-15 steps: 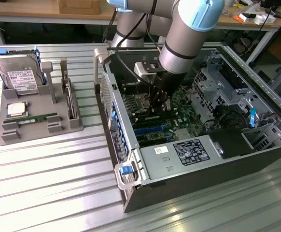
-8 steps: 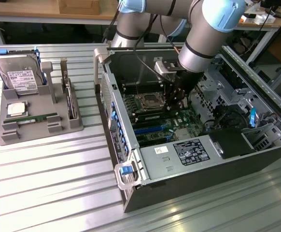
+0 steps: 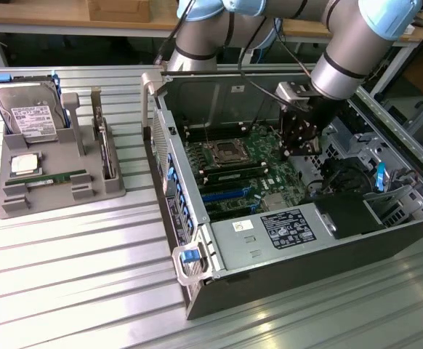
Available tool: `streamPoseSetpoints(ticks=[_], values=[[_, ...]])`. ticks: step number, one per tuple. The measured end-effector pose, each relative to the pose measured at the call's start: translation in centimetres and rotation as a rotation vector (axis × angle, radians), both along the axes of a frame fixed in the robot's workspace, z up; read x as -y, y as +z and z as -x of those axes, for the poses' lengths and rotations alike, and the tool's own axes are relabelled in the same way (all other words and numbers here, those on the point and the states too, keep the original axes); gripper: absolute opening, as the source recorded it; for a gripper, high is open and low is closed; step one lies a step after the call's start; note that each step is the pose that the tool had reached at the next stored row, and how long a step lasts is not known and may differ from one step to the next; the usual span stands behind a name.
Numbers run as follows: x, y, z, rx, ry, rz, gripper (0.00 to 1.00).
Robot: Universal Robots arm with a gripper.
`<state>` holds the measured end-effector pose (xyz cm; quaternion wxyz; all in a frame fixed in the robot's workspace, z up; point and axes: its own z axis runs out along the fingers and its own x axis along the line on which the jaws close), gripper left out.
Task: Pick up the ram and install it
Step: 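Press down the ram until it locks into place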
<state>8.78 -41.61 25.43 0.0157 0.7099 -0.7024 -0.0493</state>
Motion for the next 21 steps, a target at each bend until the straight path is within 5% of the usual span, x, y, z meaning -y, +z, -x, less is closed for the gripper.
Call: streamPoseSetpoints(ticks=[3, 4, 12, 21], values=[[0.0, 2.05, 0.0, 0.0001, 0.0, -0.001, 0.11], [0.0, 2.36, 0.0, 0.0002, 0.0, -0.007, 0.11], [0.0, 2.39, 0.0, 0.0003, -0.017, -0.0096, 0.11], [-0.01, 2.38, 0.0, 0.0015, -0.25, -0.0035, 0.11]])
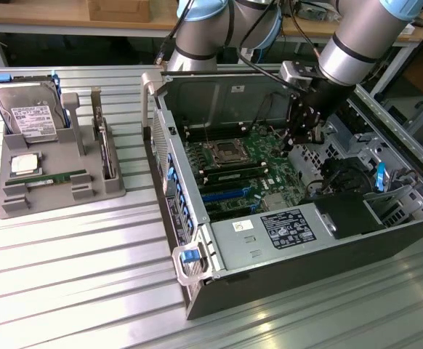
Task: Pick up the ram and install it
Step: 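Press down the ram until it locks into place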
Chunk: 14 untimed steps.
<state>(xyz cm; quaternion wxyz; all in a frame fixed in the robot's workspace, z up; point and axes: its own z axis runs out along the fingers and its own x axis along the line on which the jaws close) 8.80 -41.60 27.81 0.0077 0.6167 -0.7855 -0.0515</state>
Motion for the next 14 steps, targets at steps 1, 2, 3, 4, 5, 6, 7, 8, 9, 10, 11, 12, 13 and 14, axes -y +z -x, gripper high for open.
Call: streamPoseSetpoints(ticks=[1, 2, 3, 4, 5, 6, 7, 8, 9, 10, 11, 12, 13, 14], values=[[0.0, 0.0, 0.0, 0.0, -0.025, 0.0012, 0.11], [0.0, -0.01, 0.0, 0.0, -0.049, 0.0016, 0.11], [0.0, -0.01, 0.0, -0.0001, -0.066, 0.0015, 0.11], [0.0, -0.02, 0.0, -0.0001, -0.083, 0.0016, 0.11], [0.0, -0.04, 0.0, -0.0001, -0.095, 0.0016, 0.11], [0.0, -0.05, 0.0, -0.0001, -0.107, 0.0016, 0.11], [0.0, -0.05, 0.0, 0.0, -0.115, 0.0017, 0.11], [0.0, -0.06, 0.0, -0.0001, -0.13, 0.0017, 0.11], [0.0, -0.07, 0.0, -0.0001, -0.15, 0.0017, 0.11], [0.0, -0.08, 0.0, -0.0001, -0.173, 0.0017, 0.11], [0.0, -0.09, 0.0, -0.0001, -0.202, 0.0018, 0.11], [0.0, -0.1, 0.0, -0.0001, -0.216, 0.0017, 0.11], [0.0, -0.11, 0.0, -0.0001, -0.226, 0.0017, 0.11], [0.0, -0.11, 0.0, -0.0001, -0.244, 0.0017, 0.11]])
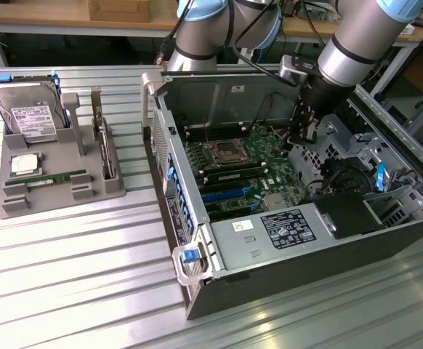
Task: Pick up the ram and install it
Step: 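Press down the ram until it locks into place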
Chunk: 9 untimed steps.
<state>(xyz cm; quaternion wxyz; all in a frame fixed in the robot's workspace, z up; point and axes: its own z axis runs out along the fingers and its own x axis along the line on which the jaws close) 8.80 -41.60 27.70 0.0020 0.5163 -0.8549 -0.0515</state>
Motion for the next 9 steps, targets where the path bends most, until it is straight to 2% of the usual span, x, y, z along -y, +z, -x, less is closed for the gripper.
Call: streamPoseSetpoints(ticks=[6, 9], values=[[0.0, -0.03, 0.0, 0.0, -0.107, 0.0, 0.11], [0.0, -0.07, 0.0, 0.0, -0.196, 0.0, 0.11]])
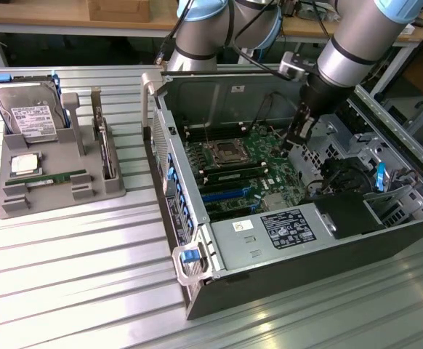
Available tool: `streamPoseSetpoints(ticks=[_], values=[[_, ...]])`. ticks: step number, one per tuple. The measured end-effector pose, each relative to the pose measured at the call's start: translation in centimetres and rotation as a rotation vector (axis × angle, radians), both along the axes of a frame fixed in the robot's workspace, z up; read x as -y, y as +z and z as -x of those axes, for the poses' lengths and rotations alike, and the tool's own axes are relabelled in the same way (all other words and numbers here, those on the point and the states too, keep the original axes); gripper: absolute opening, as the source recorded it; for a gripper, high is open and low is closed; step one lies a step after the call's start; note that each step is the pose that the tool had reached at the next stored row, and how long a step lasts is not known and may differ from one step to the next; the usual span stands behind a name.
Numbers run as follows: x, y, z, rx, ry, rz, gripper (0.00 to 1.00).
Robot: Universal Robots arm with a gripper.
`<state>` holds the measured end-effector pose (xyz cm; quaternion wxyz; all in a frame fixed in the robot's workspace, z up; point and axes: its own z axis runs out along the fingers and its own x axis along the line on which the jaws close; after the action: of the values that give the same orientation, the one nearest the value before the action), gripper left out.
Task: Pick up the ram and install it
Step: 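Press down the ram until it locks into place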
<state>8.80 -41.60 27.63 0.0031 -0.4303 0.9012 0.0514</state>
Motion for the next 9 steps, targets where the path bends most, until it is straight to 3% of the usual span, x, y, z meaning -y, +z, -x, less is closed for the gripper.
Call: streamPoseSetpoints(ticks=[3, 7, 9], values=[[0.0, -0.03, 0.0, 0.0, -0.077, 0.0, 0.11], [0.0, -0.09, 0.0, 0.0, -0.22, 0.0001, 0.11], [0.0, -0.1, 0.0, 0.0, -0.255, 0.0001, 0.11]])
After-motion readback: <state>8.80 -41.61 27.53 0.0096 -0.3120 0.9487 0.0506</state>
